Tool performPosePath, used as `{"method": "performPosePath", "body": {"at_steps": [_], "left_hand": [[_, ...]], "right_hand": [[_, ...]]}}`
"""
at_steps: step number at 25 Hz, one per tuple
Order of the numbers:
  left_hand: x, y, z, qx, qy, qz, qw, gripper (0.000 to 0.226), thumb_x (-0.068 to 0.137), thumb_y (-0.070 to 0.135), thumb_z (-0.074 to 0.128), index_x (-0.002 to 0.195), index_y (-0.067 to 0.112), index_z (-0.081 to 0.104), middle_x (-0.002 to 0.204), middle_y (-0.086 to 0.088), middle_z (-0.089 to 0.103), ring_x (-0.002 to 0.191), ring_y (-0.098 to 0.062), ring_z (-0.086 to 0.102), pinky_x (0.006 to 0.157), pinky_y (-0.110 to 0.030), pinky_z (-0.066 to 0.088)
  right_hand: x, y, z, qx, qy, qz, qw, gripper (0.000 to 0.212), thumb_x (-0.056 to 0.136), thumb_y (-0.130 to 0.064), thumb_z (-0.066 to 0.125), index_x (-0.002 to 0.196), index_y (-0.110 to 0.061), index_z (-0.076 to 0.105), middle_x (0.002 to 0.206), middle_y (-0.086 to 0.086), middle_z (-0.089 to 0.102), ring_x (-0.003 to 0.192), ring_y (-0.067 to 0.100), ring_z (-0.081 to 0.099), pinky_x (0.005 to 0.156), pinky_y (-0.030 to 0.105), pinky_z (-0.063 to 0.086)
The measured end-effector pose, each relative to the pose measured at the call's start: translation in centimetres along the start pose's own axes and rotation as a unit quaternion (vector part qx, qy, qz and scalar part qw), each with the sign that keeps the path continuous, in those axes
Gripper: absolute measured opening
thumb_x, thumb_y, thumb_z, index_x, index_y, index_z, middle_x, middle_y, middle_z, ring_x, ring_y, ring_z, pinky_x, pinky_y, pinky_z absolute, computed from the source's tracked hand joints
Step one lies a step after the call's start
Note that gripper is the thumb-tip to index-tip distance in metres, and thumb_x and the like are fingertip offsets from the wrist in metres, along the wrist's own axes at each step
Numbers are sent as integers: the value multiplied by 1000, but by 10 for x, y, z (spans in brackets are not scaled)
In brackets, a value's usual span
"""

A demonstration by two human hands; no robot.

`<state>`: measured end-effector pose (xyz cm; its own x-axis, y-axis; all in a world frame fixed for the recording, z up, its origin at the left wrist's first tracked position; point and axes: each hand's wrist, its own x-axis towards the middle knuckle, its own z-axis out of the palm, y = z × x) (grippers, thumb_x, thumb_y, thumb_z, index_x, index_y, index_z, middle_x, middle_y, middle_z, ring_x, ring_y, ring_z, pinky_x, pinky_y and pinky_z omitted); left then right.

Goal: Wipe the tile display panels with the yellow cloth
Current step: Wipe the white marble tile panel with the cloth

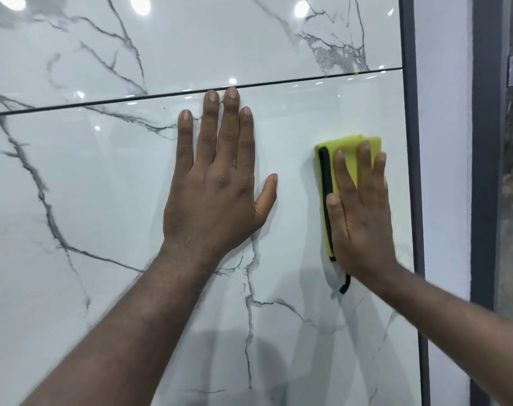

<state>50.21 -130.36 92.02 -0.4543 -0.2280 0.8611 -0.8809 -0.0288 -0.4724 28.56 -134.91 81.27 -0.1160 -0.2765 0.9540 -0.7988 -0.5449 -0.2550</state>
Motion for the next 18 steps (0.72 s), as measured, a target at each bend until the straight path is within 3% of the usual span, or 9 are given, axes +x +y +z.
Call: {"method": "performPosePath", "body": {"at_steps": [2,6,7,9,11,13,16,18], "left_hand": [[-1,-4,-2,-13,-3,17,1000,85,110,55,34,171,-1,14,179,-25,3,167,-42,1,134,-63,5],[-28,-38,-13,-36,-8,74,997,79,108,52,41,172,7,25,181,-15,11,168,-32,8,136,-53,9],[-38,-48,-18,-33,-12,84,996,78,109,52,41,172,8,25,181,-13,12,168,-30,9,136,-52,10],[-55,-65,-27,-14,-22,95,995,79,108,53,39,172,10,24,182,-11,11,169,-29,8,135,-56,11],[-65,-80,-35,4,-25,91,996,79,109,54,38,172,9,23,182,-13,9,169,-30,6,135,-59,11],[-76,-101,-44,5,-23,63,998,80,109,55,38,172,8,24,181,-13,9,169,-31,7,134,-60,11],[-97,-129,-52,8,-25,37,999,80,109,55,38,173,9,22,182,-13,9,169,-31,7,134,-61,10],[-111,-137,-49,1,-30,50,998,80,110,54,37,174,11,16,182,-12,6,169,-30,4,134,-61,10]], "right_hand": [[38,-1,-7,-20,3,-51,999,57,117,-30,34,170,-28,13,178,1,-5,165,30,-9,132,45,1],[37,5,-7,-3,61,112,992,56,117,-30,30,171,-19,16,178,14,-2,163,40,-6,126,26,-13],[16,-9,-2,-13,39,113,993,57,117,-31,30,171,-20,14,178,12,-5,164,39,-9,127,28,-12],[-2,-43,1,-13,-38,6,999,59,116,-35,31,171,-27,12,178,0,-10,164,30,-15,130,40,-5],[29,-61,-5,-1,-55,-77,996,58,116,-39,30,171,-30,13,178,-4,-10,164,26,-16,131,44,-2],[57,-59,-6,-2,1,-20,1000,58,117,-39,28,171,-23,15,178,7,-7,164,31,-12,132,44,-5],[16,-75,12,-29,43,106,993,60,117,-39,23,171,-15,12,177,18,-5,163,40,-8,131,59,1],[-28,-111,24,-31,-23,45,998,60,116,-37,28,171,-25,8,178,5,-13,163,33,-16,132,53,-1]]}}
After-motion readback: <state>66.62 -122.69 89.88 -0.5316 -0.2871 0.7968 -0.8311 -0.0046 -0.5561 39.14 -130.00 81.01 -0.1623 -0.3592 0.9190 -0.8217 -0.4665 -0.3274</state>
